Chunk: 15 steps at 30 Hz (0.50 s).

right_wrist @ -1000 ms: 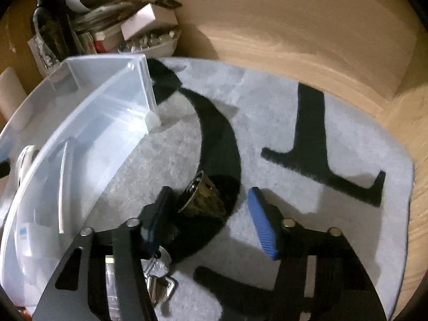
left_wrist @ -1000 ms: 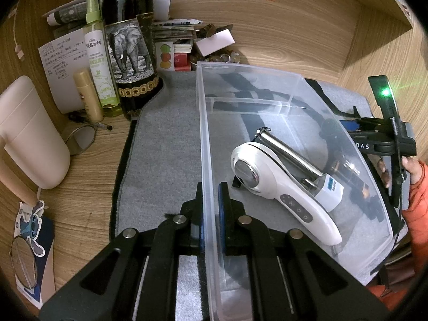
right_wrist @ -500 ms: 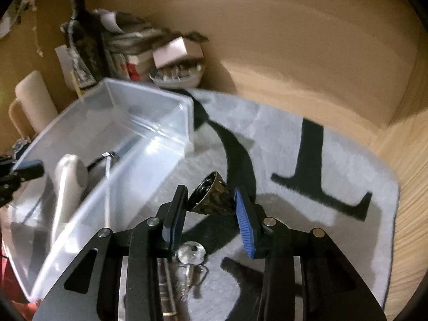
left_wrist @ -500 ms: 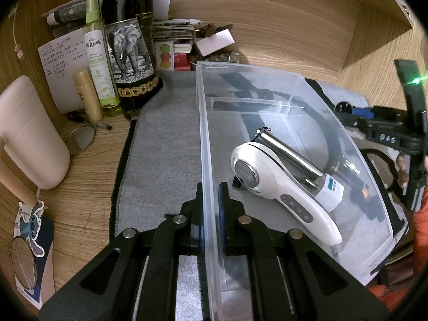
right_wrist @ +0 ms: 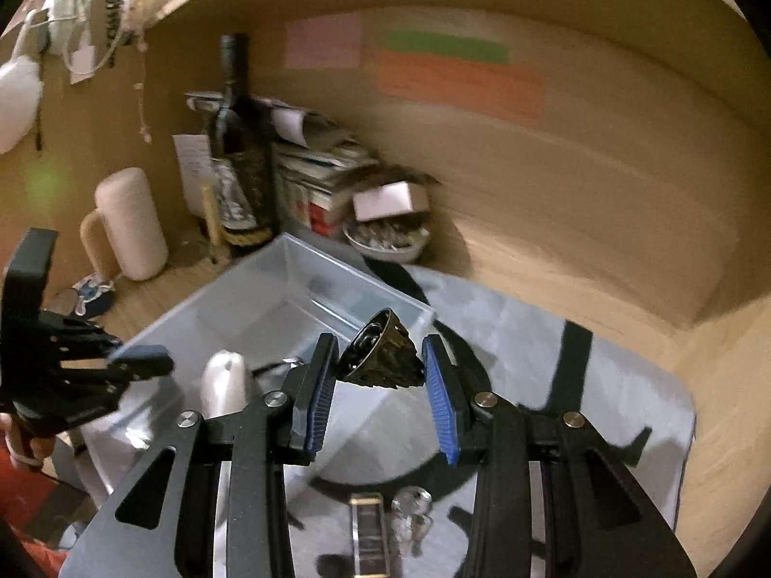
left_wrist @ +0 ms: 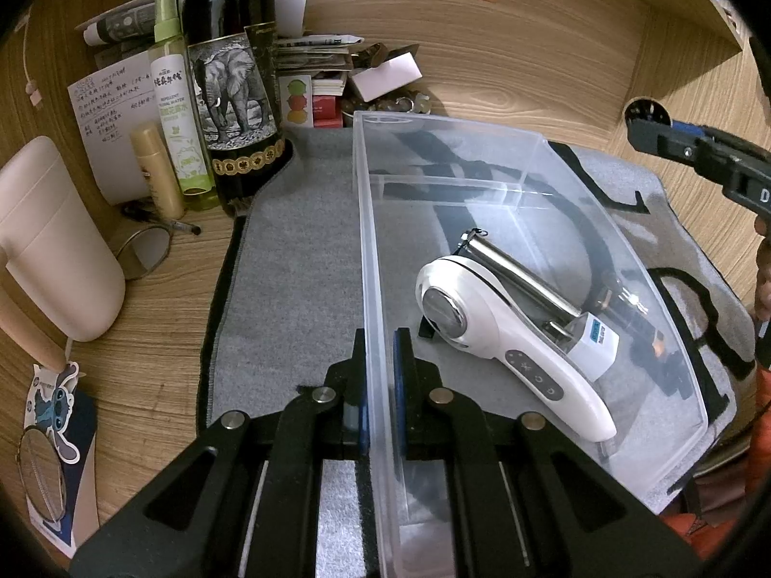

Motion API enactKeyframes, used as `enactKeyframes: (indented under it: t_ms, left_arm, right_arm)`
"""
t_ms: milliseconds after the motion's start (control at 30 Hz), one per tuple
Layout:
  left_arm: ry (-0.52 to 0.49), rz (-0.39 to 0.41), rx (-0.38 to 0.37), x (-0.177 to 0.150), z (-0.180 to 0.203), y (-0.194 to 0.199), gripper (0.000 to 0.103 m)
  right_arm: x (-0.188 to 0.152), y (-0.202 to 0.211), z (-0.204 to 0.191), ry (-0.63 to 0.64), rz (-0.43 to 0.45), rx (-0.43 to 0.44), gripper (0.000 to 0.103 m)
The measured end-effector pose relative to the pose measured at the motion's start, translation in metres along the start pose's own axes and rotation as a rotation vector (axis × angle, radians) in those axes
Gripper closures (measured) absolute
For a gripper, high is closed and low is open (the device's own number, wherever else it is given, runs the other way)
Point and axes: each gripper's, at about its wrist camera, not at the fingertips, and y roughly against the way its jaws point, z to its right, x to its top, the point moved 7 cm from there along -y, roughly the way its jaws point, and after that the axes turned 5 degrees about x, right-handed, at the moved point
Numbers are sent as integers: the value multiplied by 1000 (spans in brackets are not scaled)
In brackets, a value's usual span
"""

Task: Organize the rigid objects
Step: 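Carry the dark bottle into the clear box and open the right gripper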

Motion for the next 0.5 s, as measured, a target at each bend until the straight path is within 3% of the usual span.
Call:
enactKeyframes:
  t_ms: [200, 500]
  left_arm:
    - [-1, 0, 1, 0, 0, 0, 97]
    - [-1, 0, 3, 0, 0, 0, 97]
  right_arm:
    - [0, -14, -21, 27, -22, 51, 70]
    - [-24, -48, -51, 54, -134, 125, 70]
